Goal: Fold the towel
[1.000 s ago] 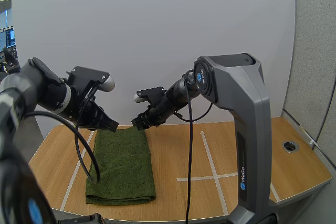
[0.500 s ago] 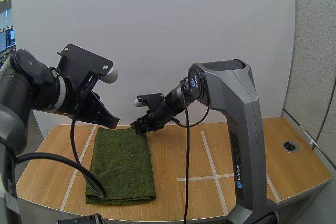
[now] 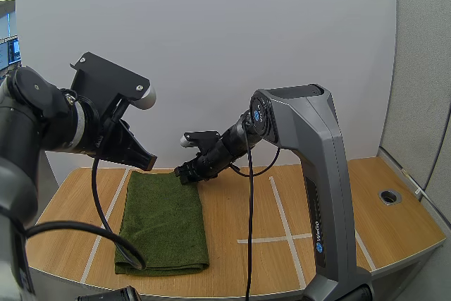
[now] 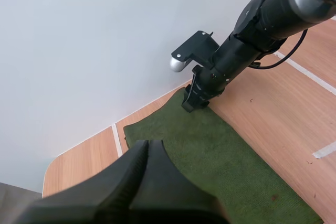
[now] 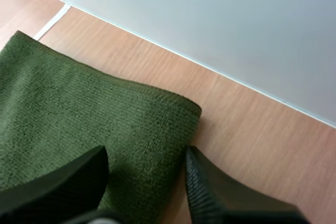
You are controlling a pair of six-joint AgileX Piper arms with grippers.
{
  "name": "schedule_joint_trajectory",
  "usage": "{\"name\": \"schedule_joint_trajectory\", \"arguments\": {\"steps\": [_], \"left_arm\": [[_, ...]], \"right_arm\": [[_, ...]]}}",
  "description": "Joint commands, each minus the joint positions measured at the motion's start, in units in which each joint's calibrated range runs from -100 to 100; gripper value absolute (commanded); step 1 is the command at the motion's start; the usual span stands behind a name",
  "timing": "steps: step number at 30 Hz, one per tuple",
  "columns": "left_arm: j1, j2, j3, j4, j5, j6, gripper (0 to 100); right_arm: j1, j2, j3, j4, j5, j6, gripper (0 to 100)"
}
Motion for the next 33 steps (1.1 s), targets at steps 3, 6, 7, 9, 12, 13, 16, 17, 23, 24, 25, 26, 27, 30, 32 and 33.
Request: {"name": "schedule_joint_trajectory", "arguments": {"steps": [3,6,7,9,12,13,16,17,23,24,25,26,27,30,32,33], "left_arm": [[-4.49,-1.3,0.0,-0.5,-0.6,-0.1,0],[-5.6,-3.0,0.0,-0.6,-0.2,-0.1,0],[-5.6,-3.3,0.0,-0.6,-0.2,-0.1,0],[-5.6,-3.6,0.0,-0.6,-0.2,-0.1,0],[-5.6,-3.6,0.0,-0.6,-0.4,-0.1,0],[-5.6,-3.6,0.0,-0.6,-0.4,-0.1,0],[-5.6,-3.8,0.0,-0.6,-0.6,-0.1,0],[-5.6,-3.8,0.0,-0.6,-0.6,-0.1,0],[-7.61,-4.1,0.0,-0.6,-0.6,-0.1,0],[-7.7,-4.1,0.0,-0.6,-0.6,-0.1,0],[-7.7,-4.1,0.0,-0.6,-0.6,-0.1,0],[-7.7,-4.1,0.0,-0.6,-0.6,-0.1,0],[-7.7,-4.1,0.0,-0.6,-0.6,-0.1,0],[-7.7,-4.1,0.0,-0.6,-0.6,-0.1,0],[-7.7,-4.1,0.0,-0.6,-0.6,-0.1,0],[-7.7,-4.1,0.0,-0.6,-0.6,-0.1,0]], "right_arm": [[0.6,0.6,-0.1,0.3,6.1,-0.8,72],[0.6,0.6,-0.1,0.3,7.8,-0.8,67],[0.6,0.6,-0.1,0.0,7.8,-0.8,66],[0.5,0.6,-0.1,-0.7,7.8,-0.4,54],[0.1,0.6,-0.1,-2.3,7.8,0.9,18],[0.0,0.6,-0.1,-3.0,8.0,1.0,3],[-1.0,0.6,-0.1,-4.9,10.2,1.2,0],[-1.5,0.6,-0.1,-5.6,11.2,1.2,0],[-5.4,-0.2,1.1,-10.6,18.8,3.3,0],[-5.9,-0.8,2.2,-10.9,18.8,3.1,0],[-6.5,-1.6,3.5,-11.2,18.8,2.4,0],[-7.0,-2.6,5.0,-11.2,18.8,1.3,0],[-7.5,-3.6,6.5,-11.0,18.4,0.2,0],[-9.0,-8.2,12.0,-10.5,17.7,-2.5,0],[-9.8,-11.4,15.3,-10.5,17.5,-3.7,0],[-10.2,-13.4,17.2,-10.5,17.5,-4.1,0]]}}
